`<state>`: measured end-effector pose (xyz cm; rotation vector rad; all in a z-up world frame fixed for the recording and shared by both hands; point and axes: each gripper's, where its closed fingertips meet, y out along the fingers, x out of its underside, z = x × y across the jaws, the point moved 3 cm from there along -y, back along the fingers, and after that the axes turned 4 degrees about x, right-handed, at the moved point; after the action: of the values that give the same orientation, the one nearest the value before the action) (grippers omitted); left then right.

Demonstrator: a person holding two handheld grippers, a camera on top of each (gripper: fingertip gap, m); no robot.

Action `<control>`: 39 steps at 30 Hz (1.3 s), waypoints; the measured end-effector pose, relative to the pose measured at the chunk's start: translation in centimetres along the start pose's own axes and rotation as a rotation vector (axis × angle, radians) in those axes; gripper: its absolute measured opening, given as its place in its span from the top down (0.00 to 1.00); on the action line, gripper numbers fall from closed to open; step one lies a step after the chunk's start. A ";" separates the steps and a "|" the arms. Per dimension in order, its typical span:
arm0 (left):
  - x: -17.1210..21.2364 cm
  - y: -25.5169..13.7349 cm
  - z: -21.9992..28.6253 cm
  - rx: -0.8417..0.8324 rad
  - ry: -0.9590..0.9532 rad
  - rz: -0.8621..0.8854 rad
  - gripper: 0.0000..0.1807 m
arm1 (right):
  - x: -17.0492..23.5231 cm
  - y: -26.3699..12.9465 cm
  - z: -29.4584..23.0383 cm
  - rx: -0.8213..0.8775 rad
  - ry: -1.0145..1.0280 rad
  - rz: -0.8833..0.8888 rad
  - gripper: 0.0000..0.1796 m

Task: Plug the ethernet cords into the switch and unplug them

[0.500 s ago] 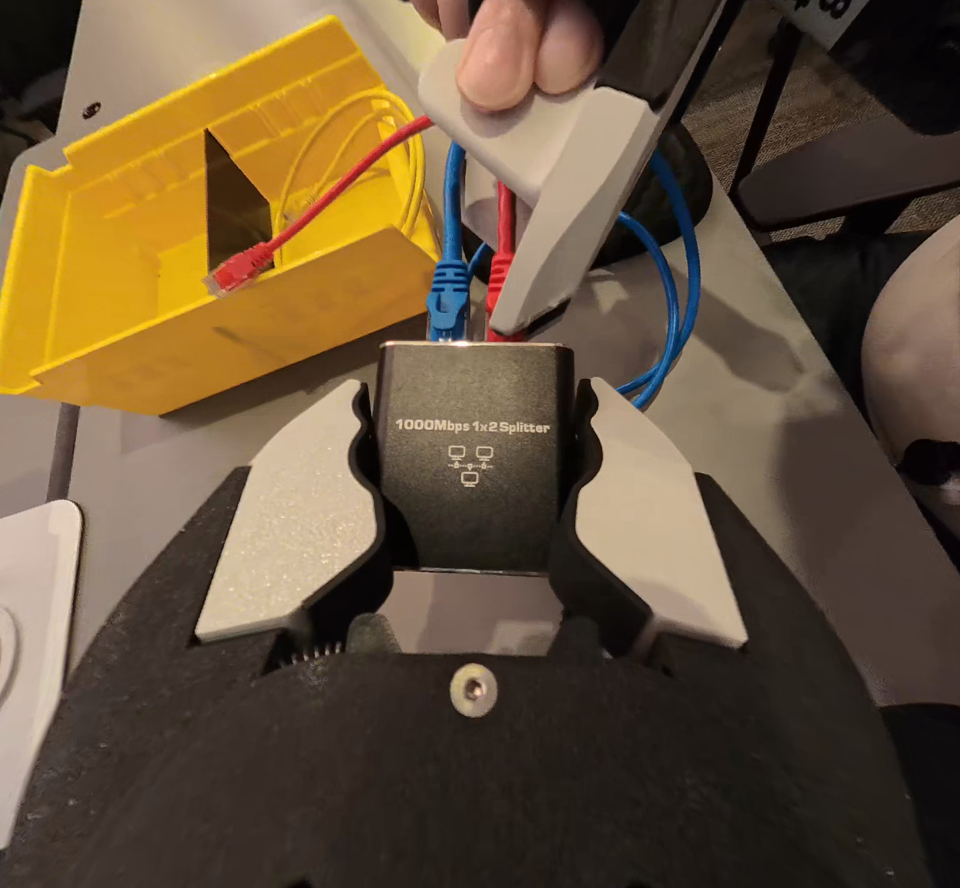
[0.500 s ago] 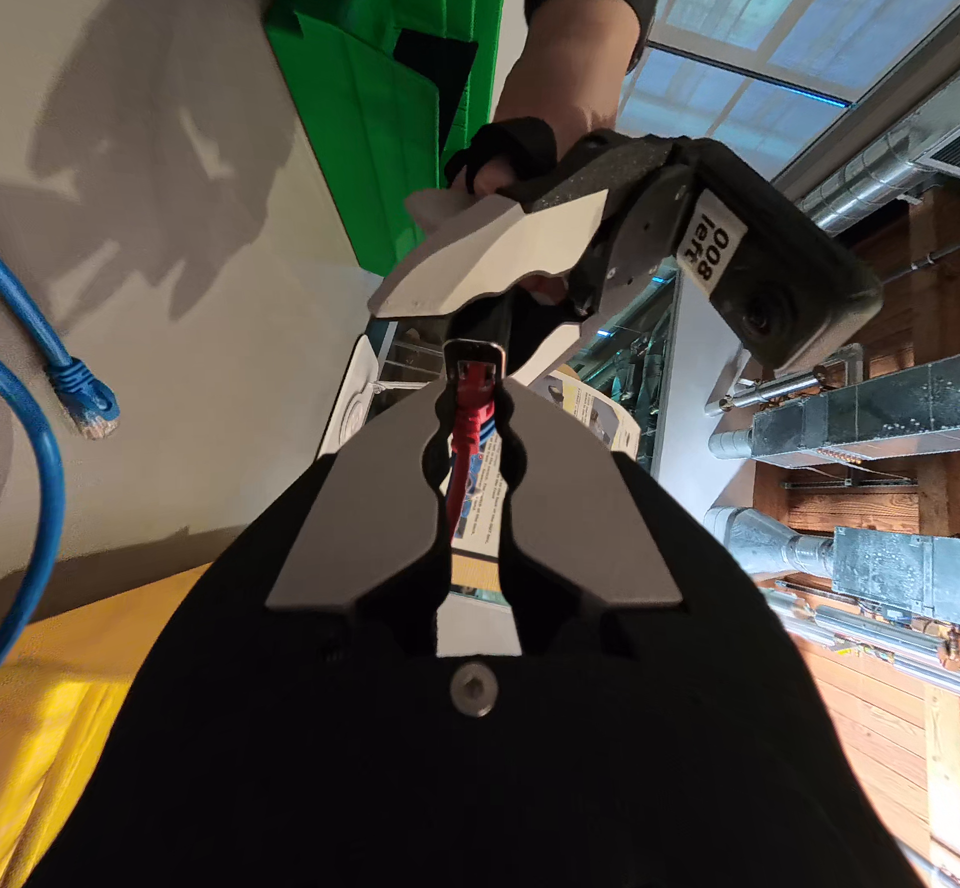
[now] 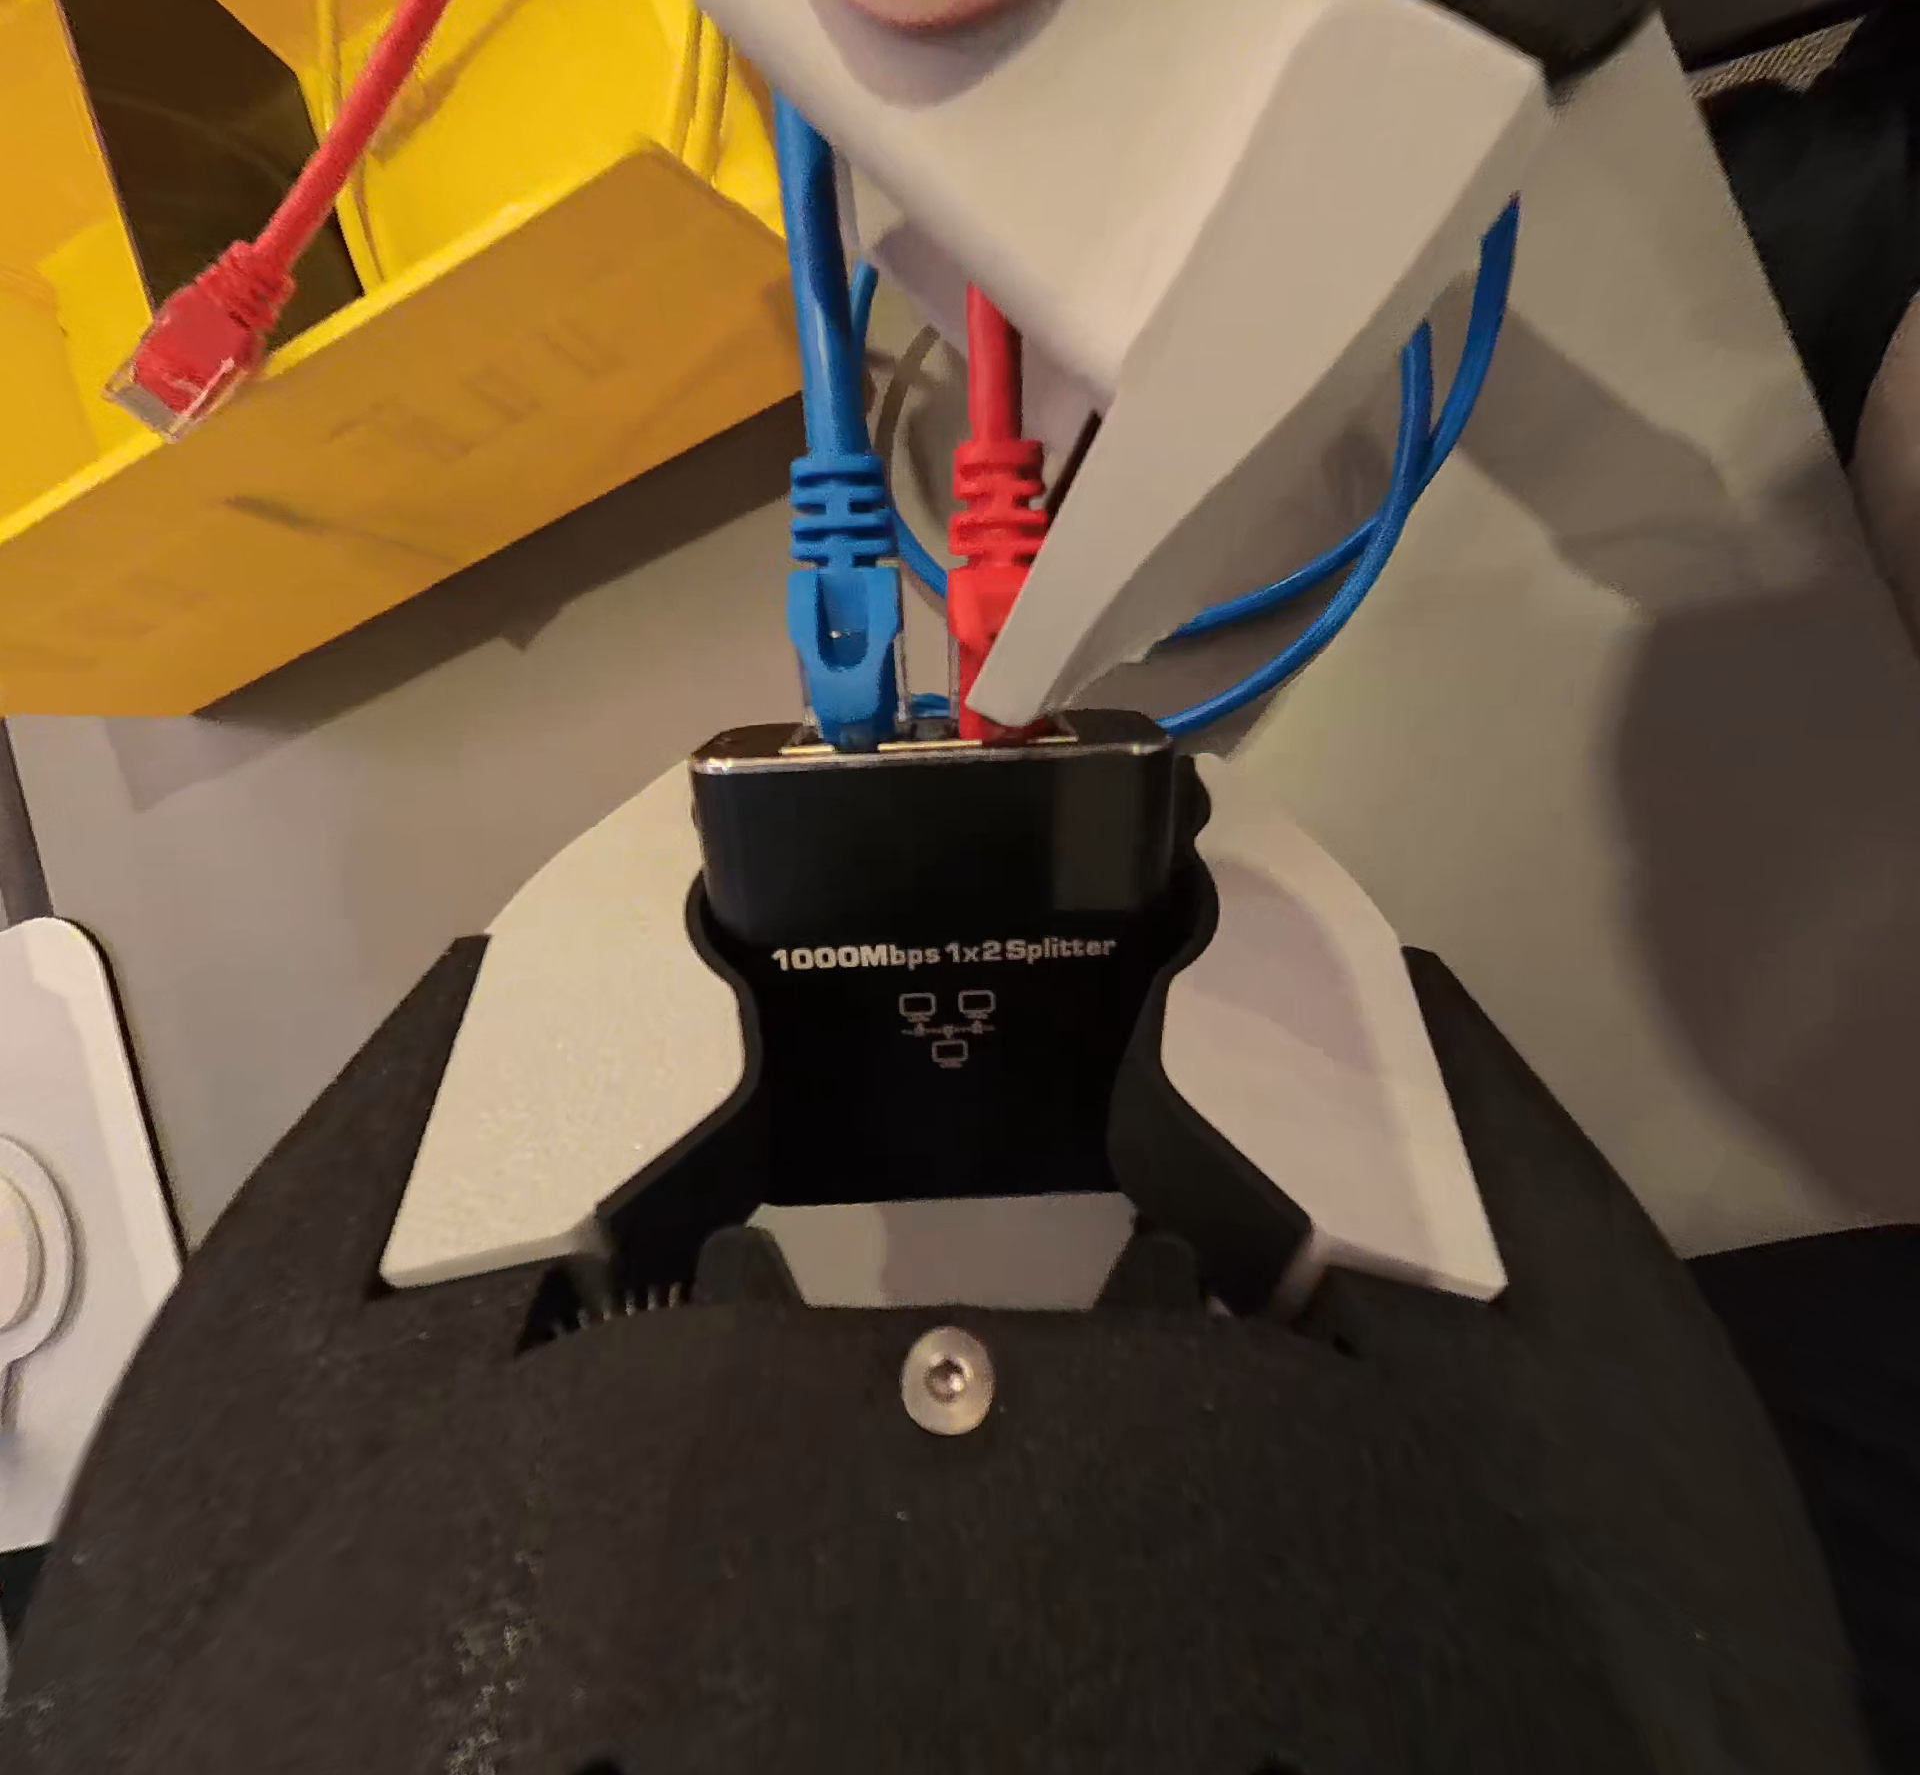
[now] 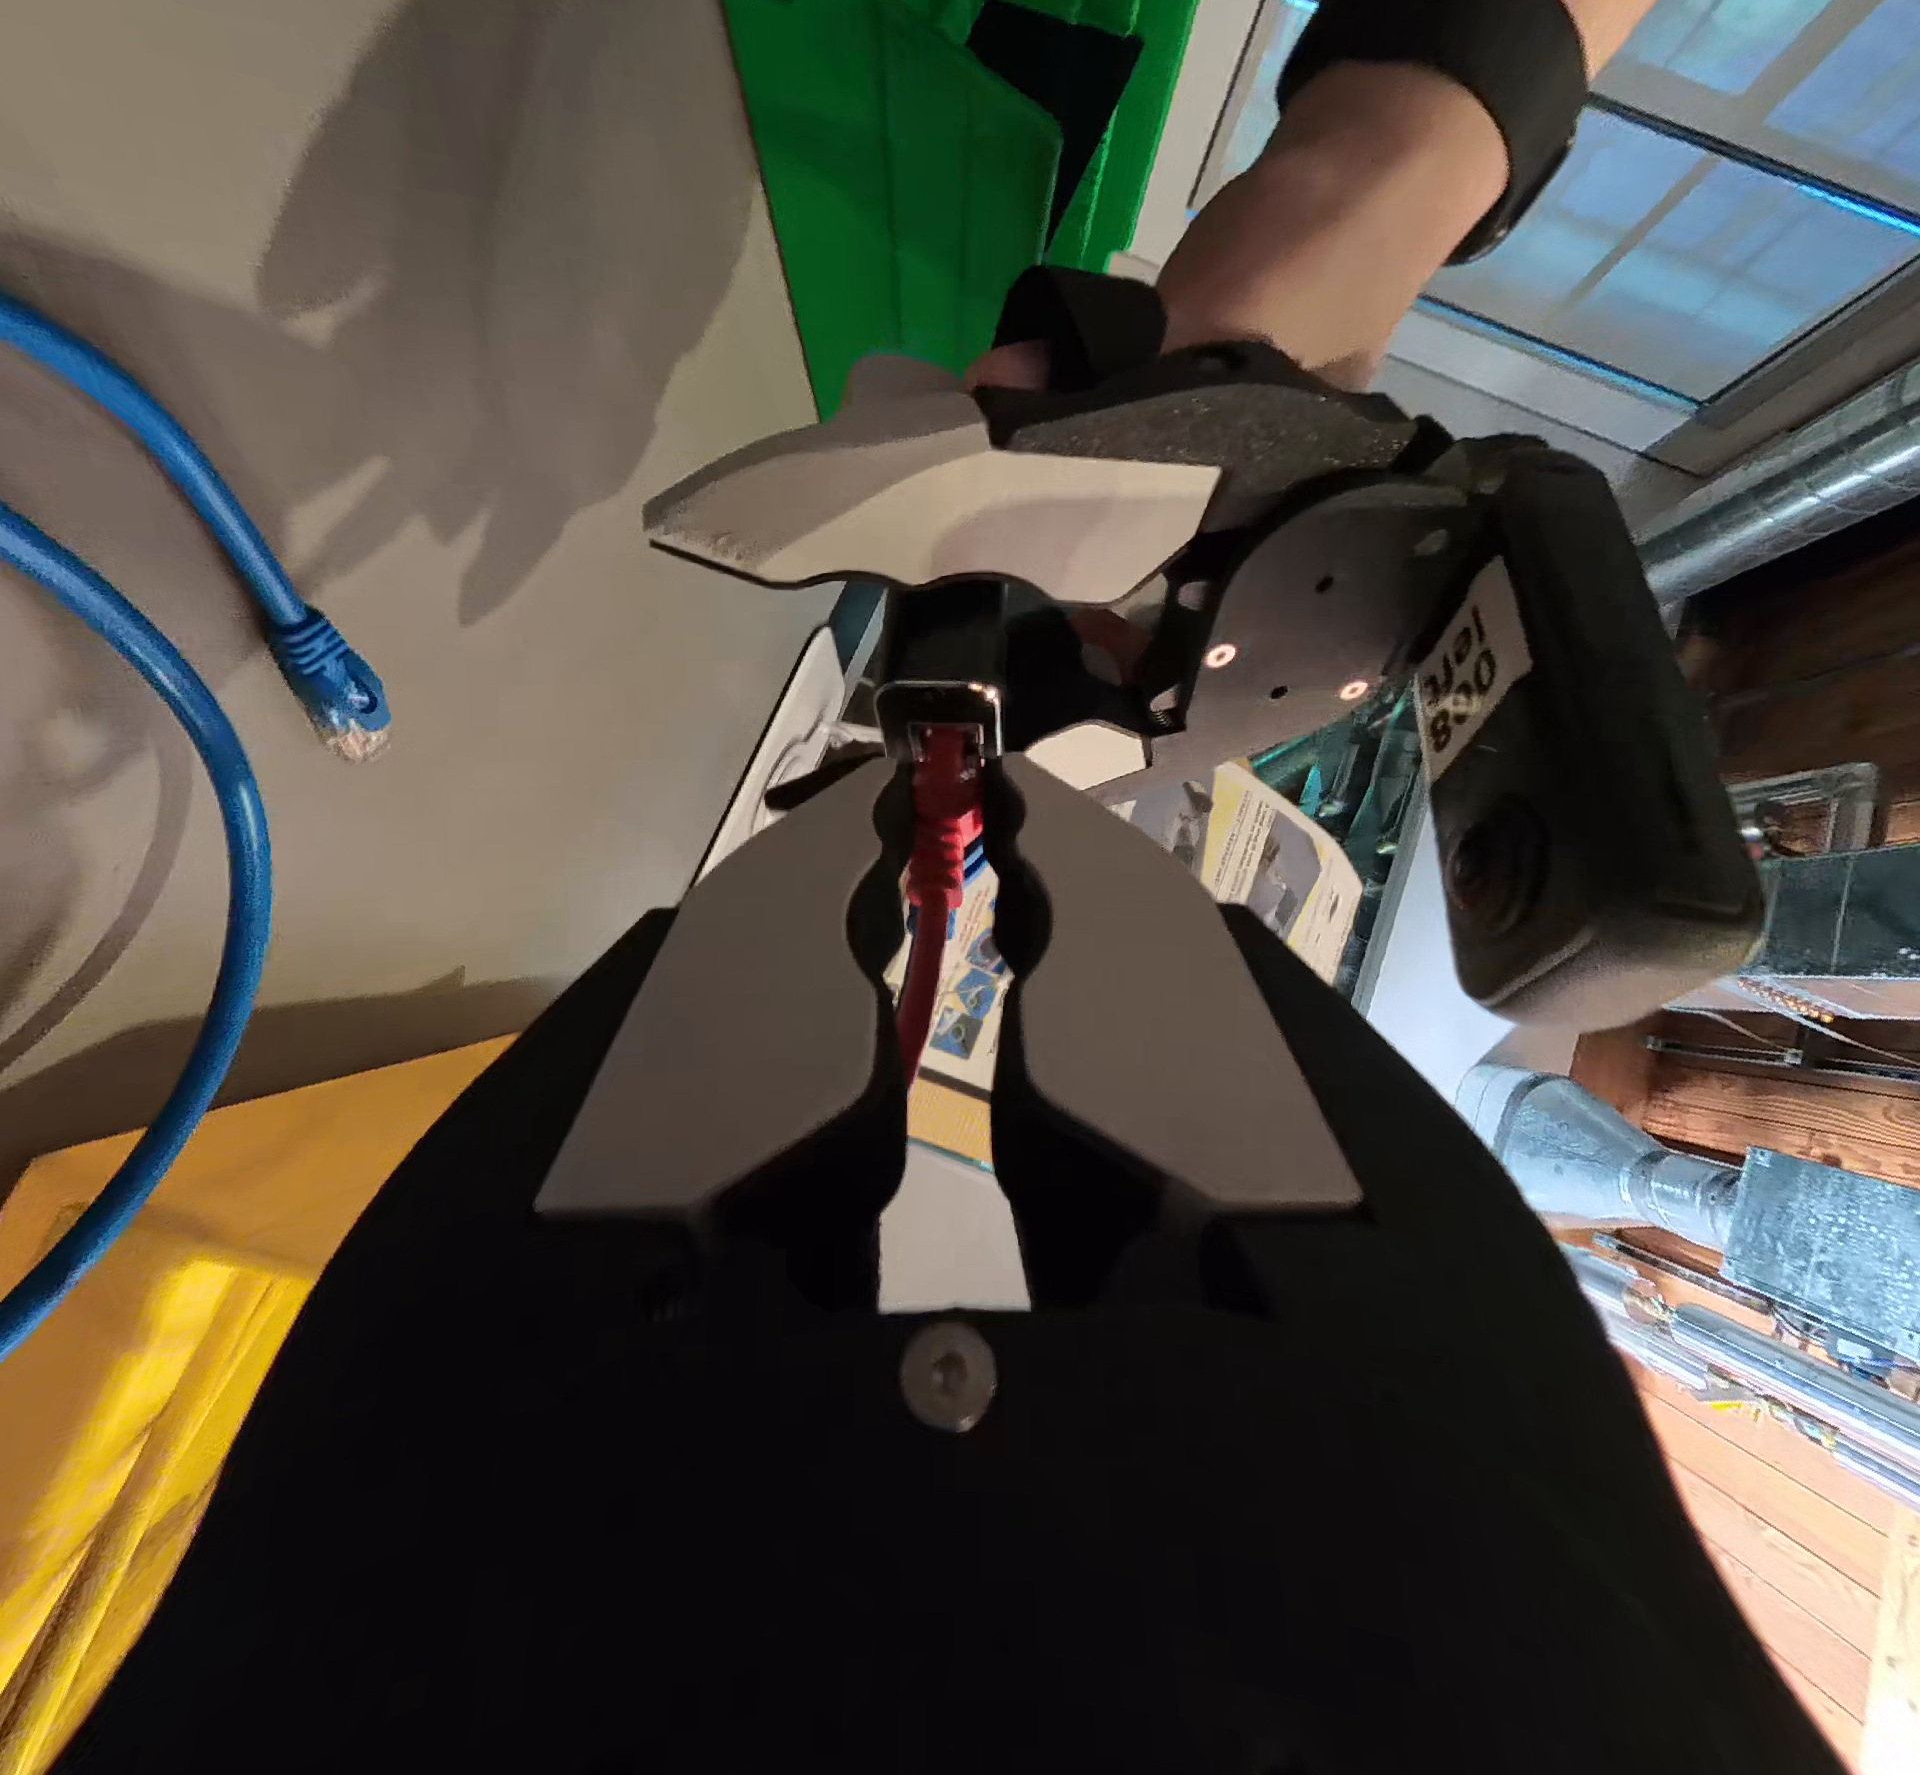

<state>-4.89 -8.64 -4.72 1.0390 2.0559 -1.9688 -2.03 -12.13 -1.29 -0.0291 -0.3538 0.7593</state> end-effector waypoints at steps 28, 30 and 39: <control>2.0 1.8 -0.1 0.017 0.019 -0.225 0.57 | -0.5 0.6 -1.9 -0.194 0.030 0.028 0.93; 2.2 1.8 0.2 0.044 -0.009 -0.219 0.57 | -0.6 0.7 -1.9 -0.215 0.046 0.035 0.93; 3.3 1.9 0.2 0.022 0.011 -0.253 0.58 | -1.1 1.4 -2.2 -0.325 0.051 0.062 0.92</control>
<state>-6.46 -7.70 -8.02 0.8293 2.2756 -2.1066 -2.98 -11.67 -3.91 -0.3661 -0.4265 0.7545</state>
